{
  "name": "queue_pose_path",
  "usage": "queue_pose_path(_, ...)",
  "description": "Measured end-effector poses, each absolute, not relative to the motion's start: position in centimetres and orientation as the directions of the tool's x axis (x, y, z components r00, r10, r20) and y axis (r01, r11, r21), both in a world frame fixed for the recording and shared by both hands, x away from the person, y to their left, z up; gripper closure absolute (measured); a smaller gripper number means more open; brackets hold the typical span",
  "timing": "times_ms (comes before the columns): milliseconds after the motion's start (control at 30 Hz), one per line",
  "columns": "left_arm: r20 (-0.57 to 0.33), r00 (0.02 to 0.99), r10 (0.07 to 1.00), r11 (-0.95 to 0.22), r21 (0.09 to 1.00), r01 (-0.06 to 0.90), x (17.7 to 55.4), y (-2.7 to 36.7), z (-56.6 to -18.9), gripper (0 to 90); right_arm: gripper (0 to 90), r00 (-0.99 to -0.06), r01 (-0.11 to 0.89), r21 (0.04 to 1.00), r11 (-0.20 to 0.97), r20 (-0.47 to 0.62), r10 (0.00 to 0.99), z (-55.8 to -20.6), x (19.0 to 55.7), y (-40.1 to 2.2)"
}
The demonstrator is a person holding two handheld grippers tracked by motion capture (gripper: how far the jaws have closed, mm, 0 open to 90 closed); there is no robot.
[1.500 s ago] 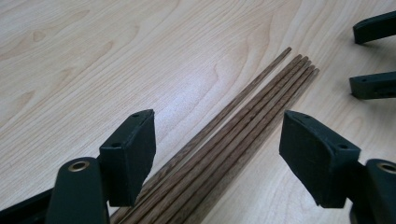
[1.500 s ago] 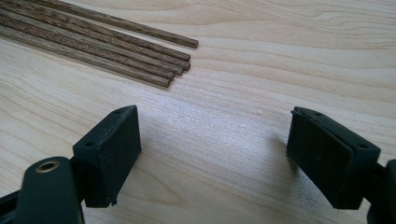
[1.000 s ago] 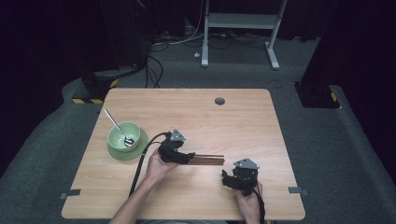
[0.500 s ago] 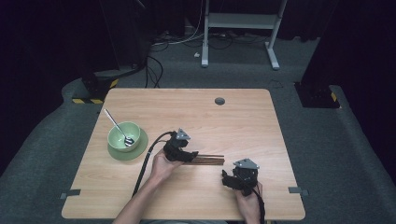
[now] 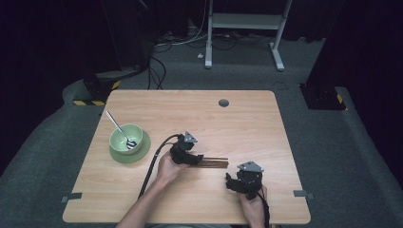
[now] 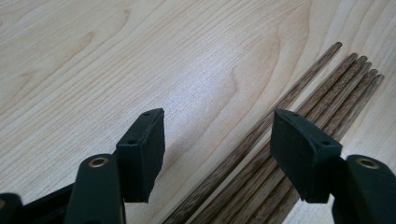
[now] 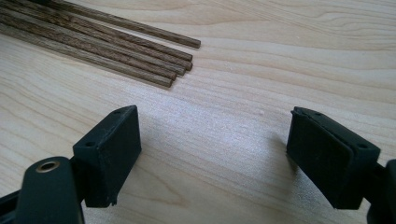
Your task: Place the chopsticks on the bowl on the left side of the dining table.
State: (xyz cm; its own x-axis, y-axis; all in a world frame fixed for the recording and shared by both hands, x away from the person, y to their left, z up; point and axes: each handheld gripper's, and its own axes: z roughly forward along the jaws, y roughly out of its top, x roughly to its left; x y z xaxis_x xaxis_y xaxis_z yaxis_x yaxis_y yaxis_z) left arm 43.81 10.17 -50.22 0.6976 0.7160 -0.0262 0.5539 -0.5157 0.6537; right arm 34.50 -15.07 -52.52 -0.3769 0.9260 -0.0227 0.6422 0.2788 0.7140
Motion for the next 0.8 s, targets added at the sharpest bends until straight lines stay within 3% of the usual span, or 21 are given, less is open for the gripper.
queue_pose_path(800,-0.023,0.68,0.733,-0.515,0.634,0.577,44.46,10.68,-50.88,37.4,17.0,-0.378,0.642,0.714,0.279,-0.022,0.926,-52.52,34.49,-15.07)
